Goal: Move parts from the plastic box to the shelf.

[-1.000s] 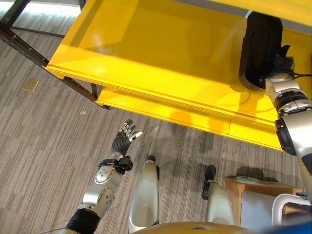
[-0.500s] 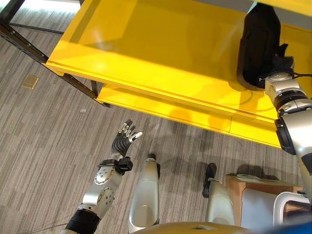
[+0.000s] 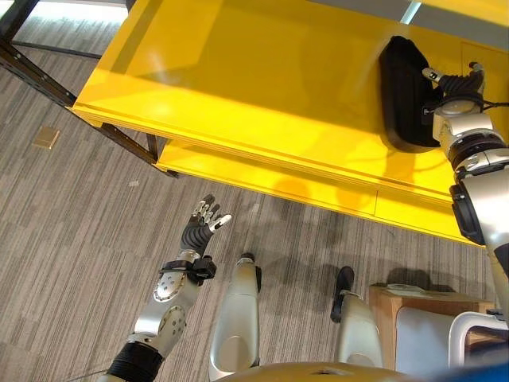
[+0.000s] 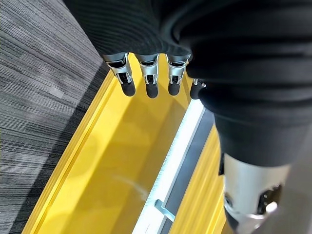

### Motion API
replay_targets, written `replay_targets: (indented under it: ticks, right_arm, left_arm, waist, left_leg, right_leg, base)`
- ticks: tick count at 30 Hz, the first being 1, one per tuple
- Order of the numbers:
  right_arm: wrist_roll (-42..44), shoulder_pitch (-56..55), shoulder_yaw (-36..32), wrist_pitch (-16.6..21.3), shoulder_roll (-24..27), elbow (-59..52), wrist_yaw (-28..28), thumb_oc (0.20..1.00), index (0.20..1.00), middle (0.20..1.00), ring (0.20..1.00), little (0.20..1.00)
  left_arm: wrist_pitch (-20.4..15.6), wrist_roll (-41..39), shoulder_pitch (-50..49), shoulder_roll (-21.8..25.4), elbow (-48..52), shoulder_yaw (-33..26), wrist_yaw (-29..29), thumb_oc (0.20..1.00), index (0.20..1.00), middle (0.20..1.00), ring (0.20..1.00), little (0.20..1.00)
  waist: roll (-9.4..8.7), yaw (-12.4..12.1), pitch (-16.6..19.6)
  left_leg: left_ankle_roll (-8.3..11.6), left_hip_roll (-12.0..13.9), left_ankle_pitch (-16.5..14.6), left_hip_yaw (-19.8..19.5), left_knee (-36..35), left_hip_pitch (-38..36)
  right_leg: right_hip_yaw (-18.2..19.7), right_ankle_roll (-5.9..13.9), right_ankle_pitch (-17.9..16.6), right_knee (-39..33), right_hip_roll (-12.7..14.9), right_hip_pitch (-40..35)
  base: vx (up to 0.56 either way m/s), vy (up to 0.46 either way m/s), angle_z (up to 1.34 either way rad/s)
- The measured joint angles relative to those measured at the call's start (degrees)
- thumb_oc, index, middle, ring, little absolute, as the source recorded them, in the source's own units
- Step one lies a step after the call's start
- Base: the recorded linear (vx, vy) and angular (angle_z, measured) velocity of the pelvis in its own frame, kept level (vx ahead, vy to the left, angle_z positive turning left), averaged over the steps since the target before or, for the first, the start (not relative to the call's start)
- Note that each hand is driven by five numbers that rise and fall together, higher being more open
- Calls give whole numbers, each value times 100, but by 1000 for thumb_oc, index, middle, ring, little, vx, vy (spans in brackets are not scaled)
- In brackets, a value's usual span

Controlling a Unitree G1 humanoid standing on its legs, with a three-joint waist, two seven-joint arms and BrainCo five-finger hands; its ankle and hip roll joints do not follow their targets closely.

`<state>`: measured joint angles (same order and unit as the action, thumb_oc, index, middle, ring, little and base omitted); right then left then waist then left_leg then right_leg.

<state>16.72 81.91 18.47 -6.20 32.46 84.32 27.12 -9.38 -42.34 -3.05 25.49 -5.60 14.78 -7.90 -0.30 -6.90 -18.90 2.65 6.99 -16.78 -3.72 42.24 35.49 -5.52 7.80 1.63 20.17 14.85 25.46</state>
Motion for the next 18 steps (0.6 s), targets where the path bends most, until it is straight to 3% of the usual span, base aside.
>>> replay_targets:
  ticks: [7,10,12,13,14,18]
  right_arm:
    - [294,27,-163,183,5,-579,144,1000,1000,1000,1000,1000]
    - [341,-226,-273,339,27,-1551,366,1000,1000,1000,1000,1000]
    - [216,-792,-426,547,23,-2766,557,1000,1000,1000,1000,1000]
    - [112,-1786,-943,556,112,-4509,644,1000,1000,1000,1000,1000]
    - [-70,-2338,-1029,697,149,-5346,694,1000,1000,1000,1000,1000]
    - [-991,-3821,-1569,745,267,-6481,711,1000,1000,1000,1000,1000]
  left_arm:
    - [-6,-155,-33,-1,-2,-5,0,1000,1000,1000,1000,1000]
    - [-42,-158,-59,-5,-2,-30,-1,1000,1000,1000,1000,1000]
    - [-61,-162,-84,0,-19,-48,-9,1000,1000,1000,1000,1000]
    - [-74,-160,-93,-21,-18,-87,-6,1000,1000,1000,1000,1000]
    - [-83,-160,-116,-44,-19,-192,-11,1000,1000,1000,1000,1000]
    - [-112,-152,-216,-100,-18,-495,4,1000,1000,1000,1000,1000]
  waist:
    - [-15,129,7]
    - [-48,231,11]
    - [-106,330,27]
    - [-152,365,28]
    - [-179,356,22]
    - [-245,425,25]
  left_leg:
    - [-19,3,-14,5,18,0]
    - [6,10,-8,17,18,-2]
    - [18,23,-31,21,36,-6]
    - [15,44,-41,32,42,-8]
    - [13,44,-43,34,39,-12]
    - [-5,88,-67,81,32,-56]
  right_leg:
    - [18,1,-5,-6,-4,-2]
    - [29,38,-47,-33,-12,-6]
    - [31,33,-45,-29,-22,-4]
    - [38,34,-46,-20,-37,-3]
    - [37,33,-44,-15,-37,-3]
    - [86,-36,34,80,-59,40]
  base:
    - [-4,1,0]
    - [0,0,0]
    - [-20,-2,-1]
    - [-13,-21,-3]
    - [1,-16,-7]
    - [3,-11,-8]
